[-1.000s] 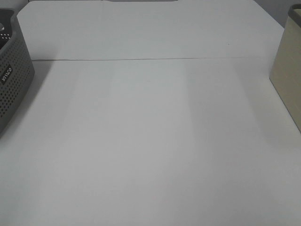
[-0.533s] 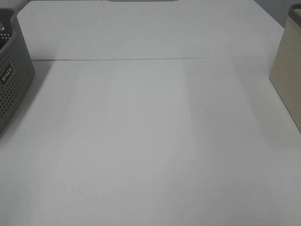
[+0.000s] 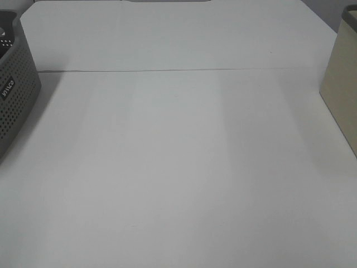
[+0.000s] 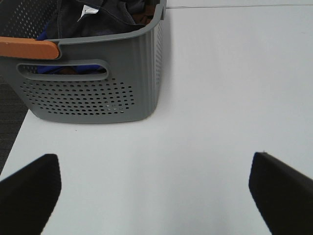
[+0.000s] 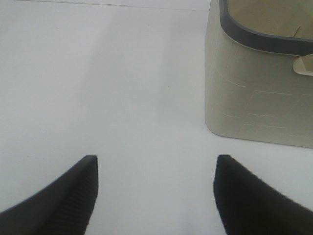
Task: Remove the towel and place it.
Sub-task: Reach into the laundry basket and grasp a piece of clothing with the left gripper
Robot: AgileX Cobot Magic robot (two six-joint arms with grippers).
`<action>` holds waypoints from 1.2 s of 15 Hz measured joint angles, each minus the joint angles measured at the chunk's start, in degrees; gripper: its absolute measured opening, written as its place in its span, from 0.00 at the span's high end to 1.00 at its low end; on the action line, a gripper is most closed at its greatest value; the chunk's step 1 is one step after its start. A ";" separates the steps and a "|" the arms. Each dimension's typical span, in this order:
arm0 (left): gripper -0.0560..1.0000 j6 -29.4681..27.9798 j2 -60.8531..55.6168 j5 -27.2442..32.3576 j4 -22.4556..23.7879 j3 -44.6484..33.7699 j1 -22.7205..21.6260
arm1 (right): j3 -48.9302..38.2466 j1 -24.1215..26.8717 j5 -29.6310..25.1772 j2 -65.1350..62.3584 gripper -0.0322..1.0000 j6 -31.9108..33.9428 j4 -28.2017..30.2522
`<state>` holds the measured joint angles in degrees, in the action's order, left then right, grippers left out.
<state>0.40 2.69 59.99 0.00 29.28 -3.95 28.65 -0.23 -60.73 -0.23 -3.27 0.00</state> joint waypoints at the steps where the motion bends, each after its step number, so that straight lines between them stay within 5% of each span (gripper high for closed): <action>1: 0.01 0.00 0.00 0.00 0.00 0.00 0.00 | 0.00 0.00 0.00 0.00 0.33 0.00 0.00; 5: 0.01 0.74 0.29 0.00 0.00 0.11 0.00 | 0.00 0.00 0.00 0.00 0.33 0.00 0.00; 8: 0.01 15.01 6.76 0.17 0.92 7.10 0.00 | 0.00 0.00 0.00 0.00 0.33 0.00 0.00; 15: 0.01 39.19 44.12 2.06 10.77 30.48 0.00 | 0.00 0.00 0.00 0.00 0.33 0.00 0.00; 16: 0.01 42.63 55.75 1.95 11.52 39.25 -0.06 | 0.00 0.00 0.00 0.00 0.33 0.00 0.00; 18: 0.01 43.20 63.88 0.29 11.86 44.40 -0.57 | 0.00 0.00 0.00 0.00 0.33 0.00 0.00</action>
<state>43.60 66.58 60.28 11.86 73.68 -4.53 28.65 -0.23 -60.73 -0.23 -3.27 0.00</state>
